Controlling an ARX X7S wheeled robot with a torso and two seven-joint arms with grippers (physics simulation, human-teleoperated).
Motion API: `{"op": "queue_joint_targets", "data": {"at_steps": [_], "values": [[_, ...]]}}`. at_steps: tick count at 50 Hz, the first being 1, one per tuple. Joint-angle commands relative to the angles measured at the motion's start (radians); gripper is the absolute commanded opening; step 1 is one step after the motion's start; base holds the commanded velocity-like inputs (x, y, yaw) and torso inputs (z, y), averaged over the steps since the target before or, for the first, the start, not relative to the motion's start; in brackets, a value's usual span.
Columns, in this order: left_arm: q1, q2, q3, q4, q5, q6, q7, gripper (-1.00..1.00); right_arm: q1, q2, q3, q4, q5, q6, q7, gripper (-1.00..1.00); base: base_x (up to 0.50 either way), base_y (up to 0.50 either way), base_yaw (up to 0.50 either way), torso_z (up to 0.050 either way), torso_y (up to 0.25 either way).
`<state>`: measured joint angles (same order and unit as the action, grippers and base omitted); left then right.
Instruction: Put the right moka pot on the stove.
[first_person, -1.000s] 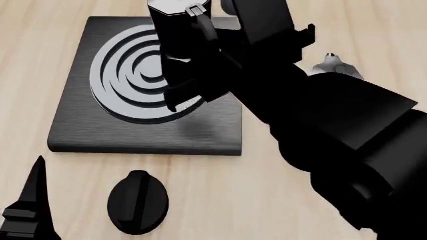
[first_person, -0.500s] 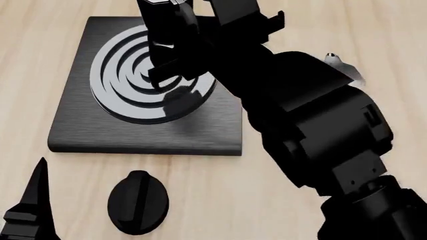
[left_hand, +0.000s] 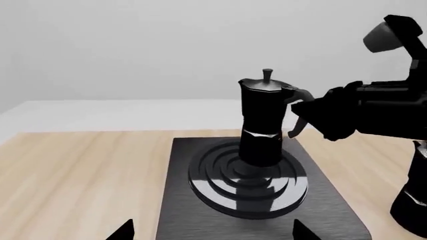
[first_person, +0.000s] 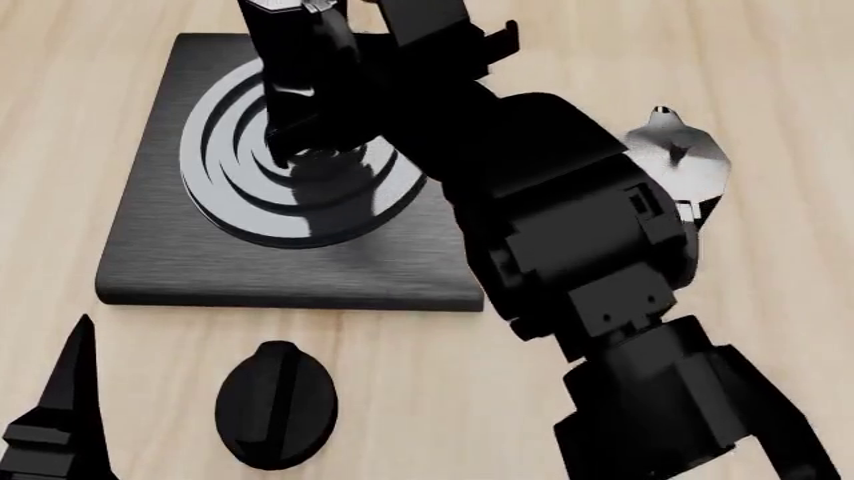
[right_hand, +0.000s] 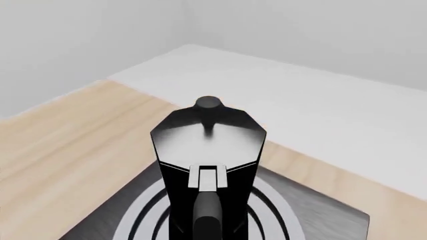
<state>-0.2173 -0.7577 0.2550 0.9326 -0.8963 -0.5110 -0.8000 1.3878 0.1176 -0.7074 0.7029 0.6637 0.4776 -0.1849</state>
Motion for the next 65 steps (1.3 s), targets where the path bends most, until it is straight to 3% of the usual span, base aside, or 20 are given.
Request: {"op": "queue_joint_targets", "data": {"at_steps": [1, 45, 46, 65], "values": [[0.002, -0.002, 0.000, -0.004, -0.002, 0.009, 0.004, 1.00, 0.025, -0.052, 0.003, 0.108, -0.024, -0.077, -0.059, -1.00, 0.00, 0.00, 0.00, 0.000, 0.000], [-0.003, -0.014, 0.005, 0.002, -0.016, 0.015, -0.015, 1.00, 0.001, -0.078, -0.052, 0.270, -0.014, -0.139, -0.118, -1.00, 0.00, 0.00, 0.00, 0.000, 0.001], [0.001, -0.012, 0.007, 0.000, -0.008, 0.019, -0.012, 1.00, -0.003, -0.076, -0.056, 0.261, -0.015, -0.131, -0.109, 1.00, 0.00, 0.00, 0.00, 0.000, 0.000], [-0.026, -0.006, 0.029, -0.022, 0.002, -0.002, -0.017, 1.00, -0.059, 0.077, -0.047, -0.193, 0.076, 0.096, 0.041, 1.00, 0.00, 0.00, 0.00, 0.000, 0.000]]}}
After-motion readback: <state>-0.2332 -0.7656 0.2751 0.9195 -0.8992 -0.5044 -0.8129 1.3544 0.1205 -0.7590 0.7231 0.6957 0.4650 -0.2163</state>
